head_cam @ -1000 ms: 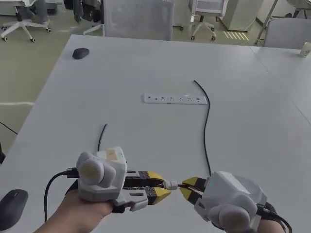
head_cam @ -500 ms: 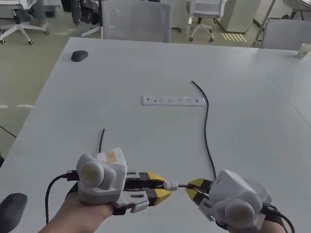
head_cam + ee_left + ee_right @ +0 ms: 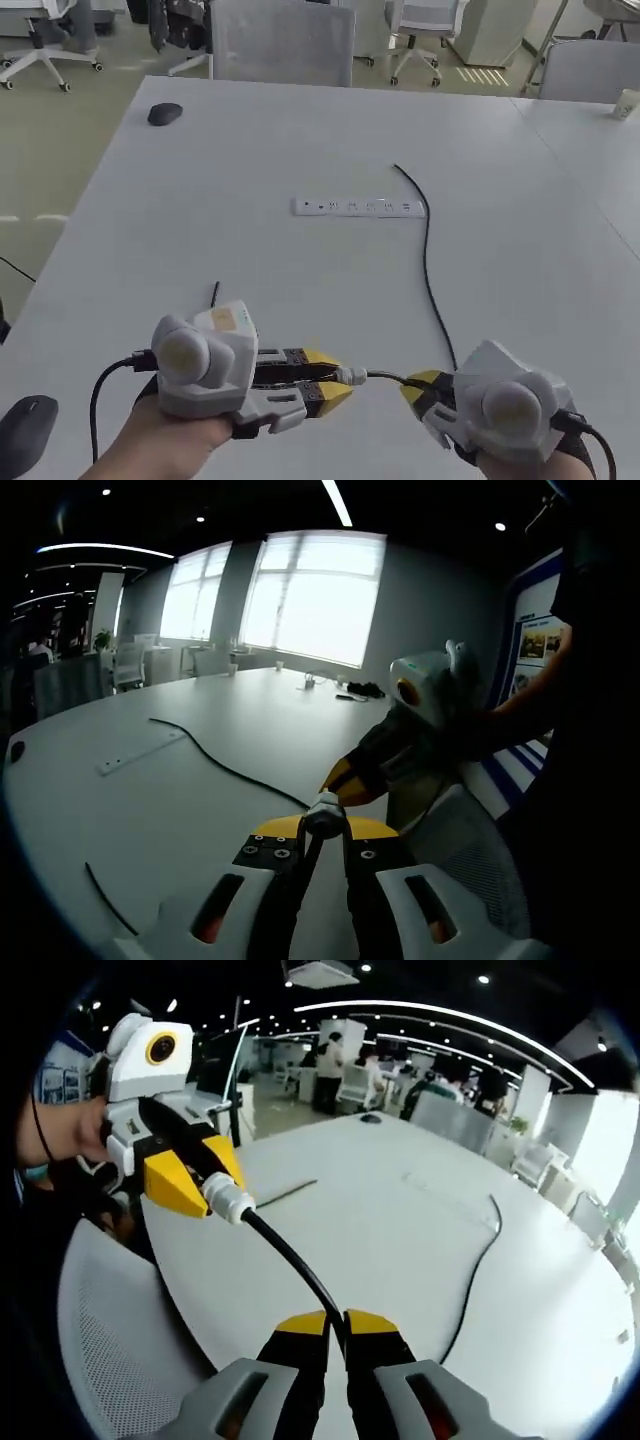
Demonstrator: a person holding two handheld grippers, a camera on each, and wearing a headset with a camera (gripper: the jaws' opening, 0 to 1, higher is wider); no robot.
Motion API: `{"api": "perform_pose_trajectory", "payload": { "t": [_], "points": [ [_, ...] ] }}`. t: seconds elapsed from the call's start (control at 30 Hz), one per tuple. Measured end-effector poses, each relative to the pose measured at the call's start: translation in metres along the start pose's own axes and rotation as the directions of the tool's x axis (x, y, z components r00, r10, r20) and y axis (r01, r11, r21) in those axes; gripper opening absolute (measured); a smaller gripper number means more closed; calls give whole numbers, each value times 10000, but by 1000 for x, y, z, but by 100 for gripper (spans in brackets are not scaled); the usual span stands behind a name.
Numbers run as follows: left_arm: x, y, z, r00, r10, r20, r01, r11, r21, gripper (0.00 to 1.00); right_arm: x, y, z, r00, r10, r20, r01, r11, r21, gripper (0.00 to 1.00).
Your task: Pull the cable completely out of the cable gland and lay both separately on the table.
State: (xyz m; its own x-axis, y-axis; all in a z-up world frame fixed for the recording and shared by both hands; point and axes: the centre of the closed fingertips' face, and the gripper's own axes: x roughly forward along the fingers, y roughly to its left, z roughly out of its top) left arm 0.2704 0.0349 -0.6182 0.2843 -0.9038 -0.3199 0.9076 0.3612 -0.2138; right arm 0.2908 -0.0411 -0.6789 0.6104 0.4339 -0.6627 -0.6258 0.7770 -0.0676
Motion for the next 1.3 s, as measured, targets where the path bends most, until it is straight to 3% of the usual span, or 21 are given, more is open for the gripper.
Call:
{"api": "perform_pose_trajectory", "payload": {
  "t": [0.13,0.3,0.43,0.7,0.87,0.97,1.07,1.3],
  "points": [
    [0,0,-1,10000,57,-2,-57,10000,20,15,1,-5,-10,9998,-81,-155,90,9982,588,0],
    [2,-1,-4,9999,26,-126,-25,10000,59,15,0,-3,-12,9998,-61,-169,68,9990,442,0],
    [2,-3,-3,9999,-30,-122,31,10000,47,15,0,-3,-13,9999,113,-86,-103,9942,1071,0],
    [1,-1,-1,9999,-20,-117,22,9999,102,15,-6,-3,-10,9995,240,198,-254,9971,719,1],
    [-2,-4,1,10000,-85,-25,84,10000,-49,15,-11,0,-6,9993,296,236,-290,9993,-249,2],
    [-4,-2,1,10000,-81,-27,81,10000,3,15,-14,2,-3,9994,228,257,-216,9987,-455,2],
    [-4,-1,0,10000,-73,-61,72,9998,-158,15,-19,11,13,9924,623,1057,-616,9980,-106,7],
    [-5,-2,0,10000,-70,-20,70,9997,-249,15,-30,25,29,9899,844,1135,-745,9933,-886,12]
  ]
}}
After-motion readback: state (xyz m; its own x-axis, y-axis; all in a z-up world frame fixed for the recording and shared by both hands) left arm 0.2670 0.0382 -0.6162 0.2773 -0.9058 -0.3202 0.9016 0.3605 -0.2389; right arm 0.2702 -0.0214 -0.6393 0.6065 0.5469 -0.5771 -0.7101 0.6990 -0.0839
